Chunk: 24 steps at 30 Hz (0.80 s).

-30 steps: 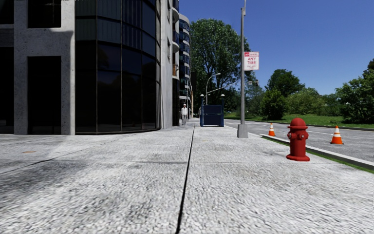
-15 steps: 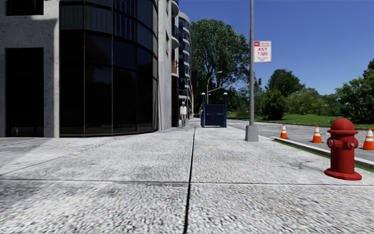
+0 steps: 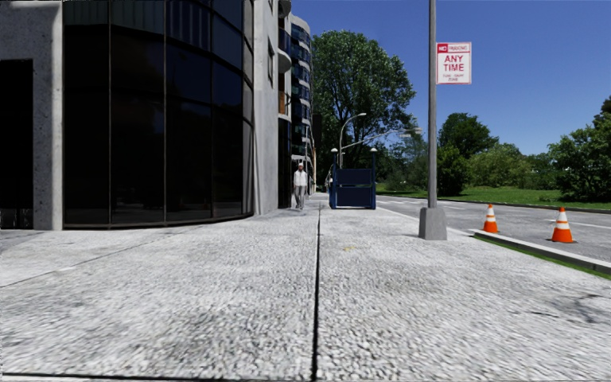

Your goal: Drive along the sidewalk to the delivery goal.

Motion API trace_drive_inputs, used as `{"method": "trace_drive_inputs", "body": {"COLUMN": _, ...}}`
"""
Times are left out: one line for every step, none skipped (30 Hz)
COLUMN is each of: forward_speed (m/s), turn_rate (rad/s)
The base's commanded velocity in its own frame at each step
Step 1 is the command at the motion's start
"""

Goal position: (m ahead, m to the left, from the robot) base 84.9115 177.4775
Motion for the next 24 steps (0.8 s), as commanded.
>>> {"method": "trace_drive_inputs", "body": {"forward_speed": 2.0, "turn_rate": 0.0}}
{"method": "trace_drive_inputs", "body": {"forward_speed": 2.0, "turn_rate": 0.0}}
{"method": "trace_drive_inputs", "body": {"forward_speed": 2.0, "turn_rate": 0.0}}
{"method": "trace_drive_inputs", "body": {"forward_speed": 2.0, "turn_rate": 0.0}}
{"method": "trace_drive_inputs", "body": {"forward_speed": 2.0, "turn_rate": 0.0}}
{"method": "trace_drive_inputs", "body": {"forward_speed": 2.0, "turn_rate": 0.0}}
{"method": "trace_drive_inputs", "body": {"forward_speed": 2.0, "turn_rate": 0.0}}
{"method": "trace_drive_inputs", "body": {"forward_speed": 2.0, "turn_rate": 0.0}}
{"method": "trace_drive_inputs", "body": {"forward_speed": 2.0, "turn_rate": 0.0}}
{"method": "trace_drive_inputs", "body": {"forward_speed": 2.0, "turn_rate": 0.0}}
{"method": "trace_drive_inputs", "body": {"forward_speed": 2.0, "turn_rate": 0.0}}
{"method": "trace_drive_inputs", "body": {"forward_speed": 2.0, "turn_rate": 0.0}}
{"method": "trace_drive_inputs", "body": {"forward_speed": 2.0, "turn_rate": 0.0}}
{"method": "trace_drive_inputs", "body": {"forward_speed": 2.0, "turn_rate": -0.01}}
{"method": "trace_drive_inputs", "body": {"forward_speed": 2.0, "turn_rate": -0.2}}
{"method": "trace_drive_inputs", "body": {"forward_speed": 2.0, "turn_rate": -0.27}}
{"method": "trace_drive_inputs", "body": {"forward_speed": 2.0, "turn_rate": -0.28}}
{"method": "trace_drive_inputs", "body": {"forward_speed": 2.0, "turn_rate": -0.28}}
{"method": "trace_drive_inputs", "body": {"forward_speed": 2.0, "turn_rate": -0.28}}
{"method": "trace_drive_inputs", "body": {"forward_speed": 2.0, "turn_rate": -0.28}}
{"method": "trace_drive_inputs", "body": {"forward_speed": 2.0, "turn_rate": -0.28}}
{"method": "trace_drive_inputs", "body": {"forward_speed": 2.0, "turn_rate": -0.28}}
{"method": "trace_drive_inputs", "body": {"forward_speed": 2.0, "turn_rate": -0.28}}
{"method": "trace_drive_inputs", "body": {"forward_speed": 2.0, "turn_rate": -0.28}}
